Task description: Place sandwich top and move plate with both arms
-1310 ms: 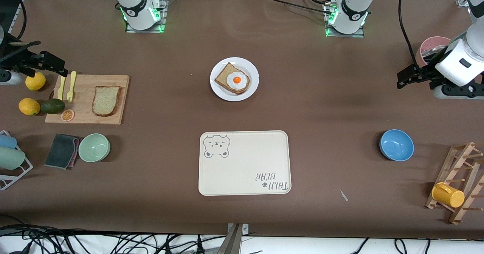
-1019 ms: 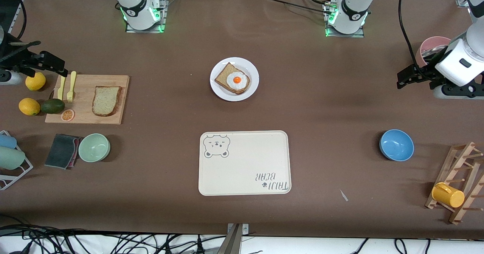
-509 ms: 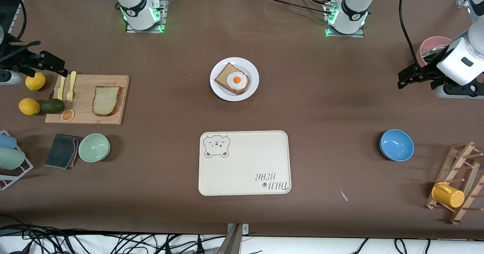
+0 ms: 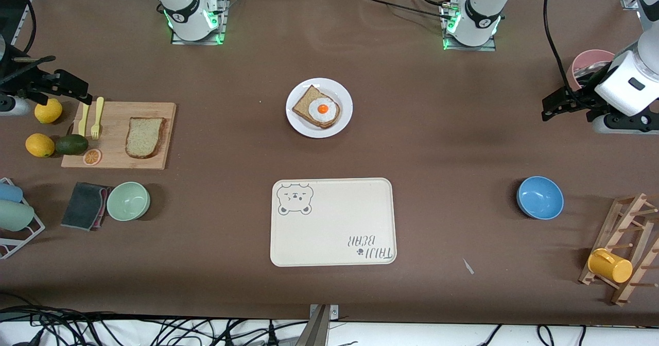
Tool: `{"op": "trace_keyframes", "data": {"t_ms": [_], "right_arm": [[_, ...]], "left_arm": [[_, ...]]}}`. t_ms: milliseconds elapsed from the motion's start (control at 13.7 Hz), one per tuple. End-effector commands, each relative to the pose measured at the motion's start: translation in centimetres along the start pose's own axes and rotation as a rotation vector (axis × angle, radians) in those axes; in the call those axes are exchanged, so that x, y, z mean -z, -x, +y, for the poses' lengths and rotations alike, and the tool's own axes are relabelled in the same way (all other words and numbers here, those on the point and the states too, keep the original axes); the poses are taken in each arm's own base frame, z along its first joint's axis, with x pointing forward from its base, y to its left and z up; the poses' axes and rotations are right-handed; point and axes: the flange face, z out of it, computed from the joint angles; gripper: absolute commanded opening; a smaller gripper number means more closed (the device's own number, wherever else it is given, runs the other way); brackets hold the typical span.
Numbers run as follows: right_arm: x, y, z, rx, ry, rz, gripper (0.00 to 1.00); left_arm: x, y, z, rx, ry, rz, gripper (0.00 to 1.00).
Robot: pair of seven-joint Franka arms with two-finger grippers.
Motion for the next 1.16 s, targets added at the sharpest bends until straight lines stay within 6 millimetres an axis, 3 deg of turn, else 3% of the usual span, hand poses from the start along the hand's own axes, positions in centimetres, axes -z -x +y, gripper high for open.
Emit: {"op": "trace_keyframes", "data": {"t_ms": [0, 509, 655, 873, 1092], "right_arm": [[0.6, 0.3, -0.1, -0.002, 0.008, -0.002, 1.00], [-0.3, 0.0, -0.2, 0.000, 0.013, -0.019, 1.00], [-1.4, -0.2, -0.3, -0.005, 0.012, -0.052, 1.00], [-4.9, -0.1, -0.9, 0.002, 0.014, -0.140, 1.00], [-11.3, -1.2, -0.6, 0.016, 0.077, -0.183, 1.00]], "left_arm": [[0.6, -0.3, 0.2, 0.002, 0.019, 0.006, 1.00], [0.6, -0.3, 0.3, 0.000, 0.019, 0.006, 1.00], [0.6, -0.3, 0.2, 0.002, 0.019, 0.006, 1.00], [0.6, -0.3, 0.3, 0.000, 0.019, 0.006, 1.00], [0.6, -0.3, 0.3, 0.000, 0.019, 0.006, 1.00]]}}
